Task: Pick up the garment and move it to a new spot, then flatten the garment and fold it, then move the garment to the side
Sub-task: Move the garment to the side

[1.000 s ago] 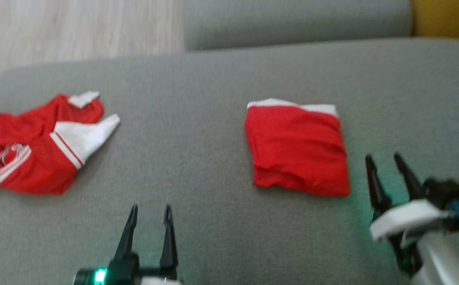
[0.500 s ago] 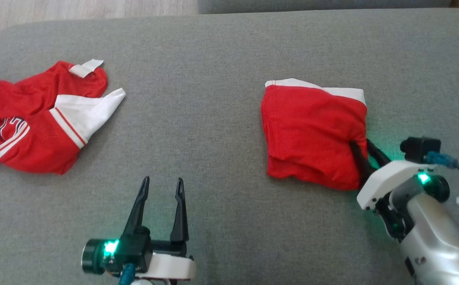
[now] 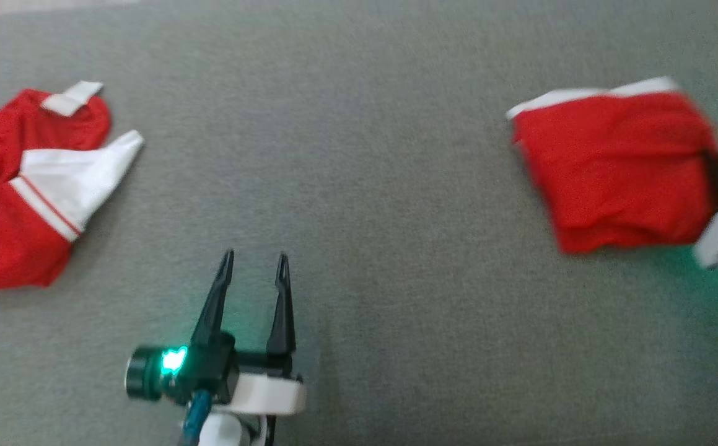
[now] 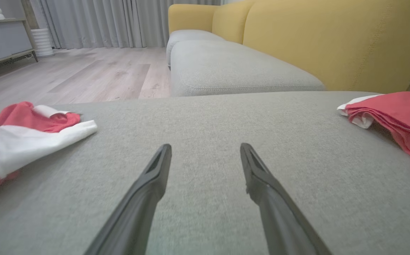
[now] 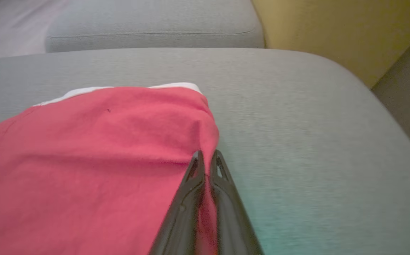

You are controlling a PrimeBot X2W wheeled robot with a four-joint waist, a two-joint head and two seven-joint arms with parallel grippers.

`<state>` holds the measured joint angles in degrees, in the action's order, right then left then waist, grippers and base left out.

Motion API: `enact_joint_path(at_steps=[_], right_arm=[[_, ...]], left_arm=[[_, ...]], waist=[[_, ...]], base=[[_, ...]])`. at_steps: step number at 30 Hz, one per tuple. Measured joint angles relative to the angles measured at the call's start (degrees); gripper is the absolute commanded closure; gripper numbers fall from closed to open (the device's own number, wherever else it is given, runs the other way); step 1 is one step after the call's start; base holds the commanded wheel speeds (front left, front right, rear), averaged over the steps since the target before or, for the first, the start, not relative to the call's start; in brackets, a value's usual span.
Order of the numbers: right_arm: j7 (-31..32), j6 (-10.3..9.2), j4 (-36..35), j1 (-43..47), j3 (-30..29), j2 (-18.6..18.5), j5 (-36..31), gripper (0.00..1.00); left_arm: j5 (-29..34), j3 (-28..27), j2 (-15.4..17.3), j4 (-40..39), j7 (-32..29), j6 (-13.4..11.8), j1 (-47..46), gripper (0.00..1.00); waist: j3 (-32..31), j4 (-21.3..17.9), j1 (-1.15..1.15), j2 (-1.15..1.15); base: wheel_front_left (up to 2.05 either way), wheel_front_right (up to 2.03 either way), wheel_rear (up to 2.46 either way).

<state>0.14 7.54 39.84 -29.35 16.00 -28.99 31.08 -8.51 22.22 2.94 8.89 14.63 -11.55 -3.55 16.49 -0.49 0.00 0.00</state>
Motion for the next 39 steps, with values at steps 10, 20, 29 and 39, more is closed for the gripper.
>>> enact_joint_path(at_steps=[10, 20, 29, 39], right_arm=[[-1.20, 0.00, 1.65, -5.79, -2.87, -9.12, -3.42, 1.00], [-7.58, 0.00, 8.17, -10.41, -8.84, -6.58, -14.27, 0.00], [-12.25, 0.00, 5.97, 0.21, -4.95, 8.29, -14.66, 0.00], [-14.35, 0.00, -4.85, 16.64, -1.35, 18.70, -11.13, 0.00]], left_arm=[[2.22, -1.04, -0.13, 0.16, 0.00, 1.55, -6.37, 0.00], [2.02, -0.96, -0.15, 1.55, 0.00, 1.98, -9.01, 0.00], [-0.18, -0.46, -0.16, 2.30, 0.00, 0.36, -1.95, 0.00], [-0.51, -3.90, -0.02, 1.08, -0.01, -0.54, 7.22, 0.00]], waist=[[6.71, -3.77, 0.01, 0.00], [6.16, -4.93, -0.01, 0.00], [-3.45, -3.21, -0.02, 0.00], [-14.77, -0.57, -0.03, 0.00]], base=[[0.00, 0.00, 0.00], [0.00, 0.00, 0.00], [0.00, 0.00, 0.00], [0.00, 0.00, 0.00]])
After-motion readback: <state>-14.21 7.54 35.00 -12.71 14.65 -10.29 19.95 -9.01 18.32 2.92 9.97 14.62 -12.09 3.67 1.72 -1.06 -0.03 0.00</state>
